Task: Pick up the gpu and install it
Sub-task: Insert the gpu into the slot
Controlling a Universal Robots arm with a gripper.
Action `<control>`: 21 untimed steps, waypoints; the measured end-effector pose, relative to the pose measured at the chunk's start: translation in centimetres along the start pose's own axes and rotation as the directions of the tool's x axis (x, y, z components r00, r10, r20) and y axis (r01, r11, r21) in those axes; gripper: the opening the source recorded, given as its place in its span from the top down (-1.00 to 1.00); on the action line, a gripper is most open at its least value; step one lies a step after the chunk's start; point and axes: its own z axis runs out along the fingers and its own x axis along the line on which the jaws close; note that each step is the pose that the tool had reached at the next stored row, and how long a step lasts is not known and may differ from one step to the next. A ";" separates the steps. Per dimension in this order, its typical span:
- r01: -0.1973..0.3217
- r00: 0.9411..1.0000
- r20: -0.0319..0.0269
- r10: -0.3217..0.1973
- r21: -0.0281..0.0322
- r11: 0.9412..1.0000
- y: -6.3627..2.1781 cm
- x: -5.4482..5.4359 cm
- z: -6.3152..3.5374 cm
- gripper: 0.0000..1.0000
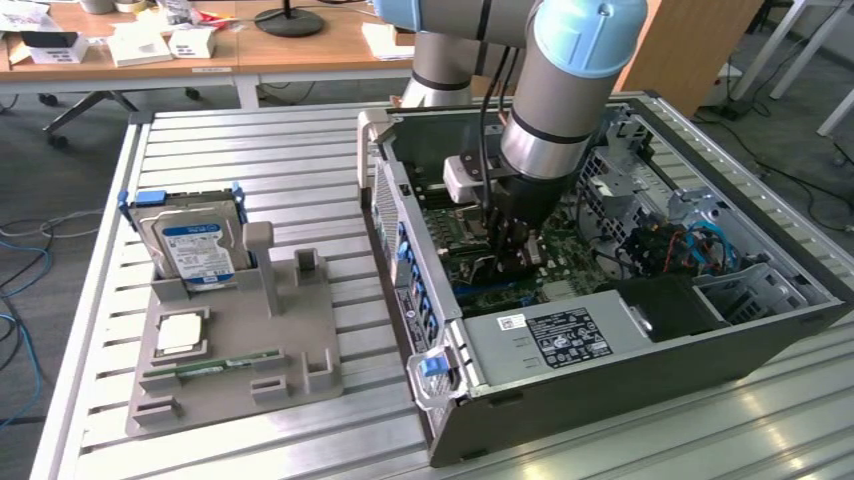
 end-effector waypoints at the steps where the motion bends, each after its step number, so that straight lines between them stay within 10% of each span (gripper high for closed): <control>1: 0.000 1.000 0.000 0.000 0.000 1.000 0.00 0.0 0.01 0.47; 21: 0.000 1.000 -0.001 0.000 0.001 1.000 0.00 0.0 0.10 0.47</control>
